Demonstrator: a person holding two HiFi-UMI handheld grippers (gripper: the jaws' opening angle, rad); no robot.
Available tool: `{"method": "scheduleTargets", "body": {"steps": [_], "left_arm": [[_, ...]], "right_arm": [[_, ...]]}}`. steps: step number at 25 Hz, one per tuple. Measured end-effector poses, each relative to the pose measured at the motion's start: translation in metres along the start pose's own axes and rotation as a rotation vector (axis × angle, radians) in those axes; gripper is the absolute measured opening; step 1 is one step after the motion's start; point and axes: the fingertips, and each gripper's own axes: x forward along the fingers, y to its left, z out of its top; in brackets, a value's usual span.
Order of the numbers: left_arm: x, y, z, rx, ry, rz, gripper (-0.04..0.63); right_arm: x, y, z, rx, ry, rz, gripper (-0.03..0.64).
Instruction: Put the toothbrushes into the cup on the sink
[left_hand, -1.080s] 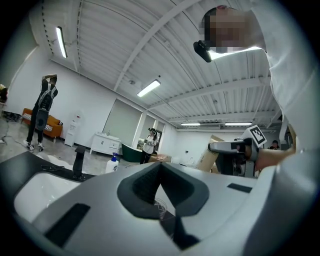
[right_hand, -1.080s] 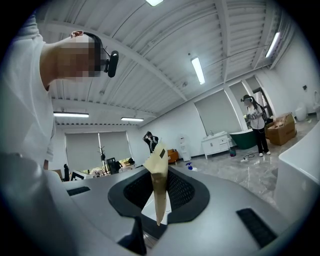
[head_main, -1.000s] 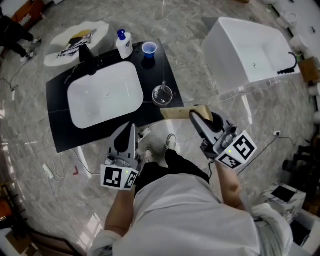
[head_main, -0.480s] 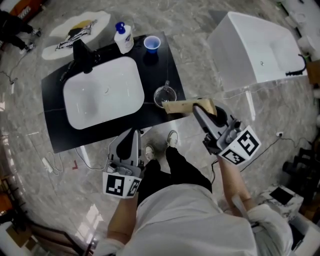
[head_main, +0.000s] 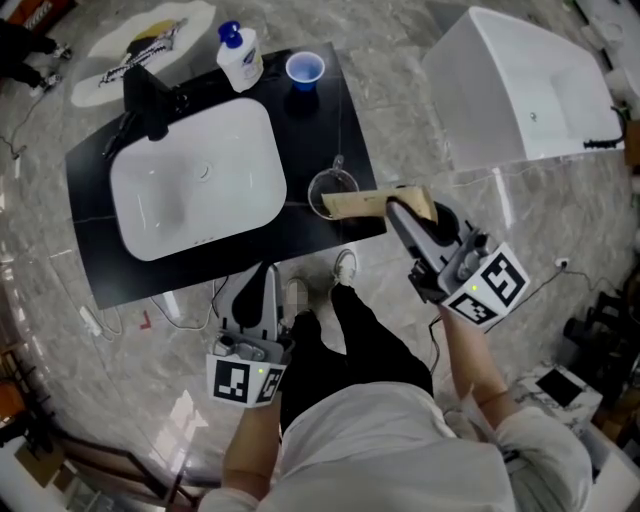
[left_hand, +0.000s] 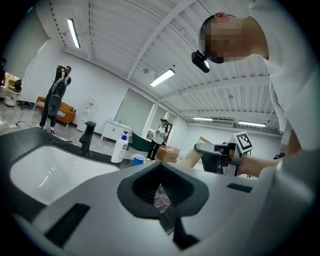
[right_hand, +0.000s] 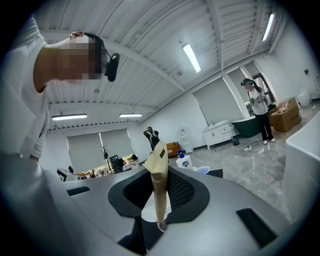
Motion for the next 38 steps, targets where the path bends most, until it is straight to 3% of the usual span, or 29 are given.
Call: {"method": "scheduleTargets", "body": {"steps": [28, 38], "left_arm": [[0.016, 0.025, -0.038, -0.042, 0.040, 0.087, 0.003], [0.003, 0.030, -0.036, -0.042, 0.029, 0.108, 0.003]], "right_arm": [[0.043, -0.044, -0.085, 0.091, 0.101, 0.046, 0.084], [0.043, -0.051, -0.092, 0.077, 0.101, 0.005, 0.085]]}}
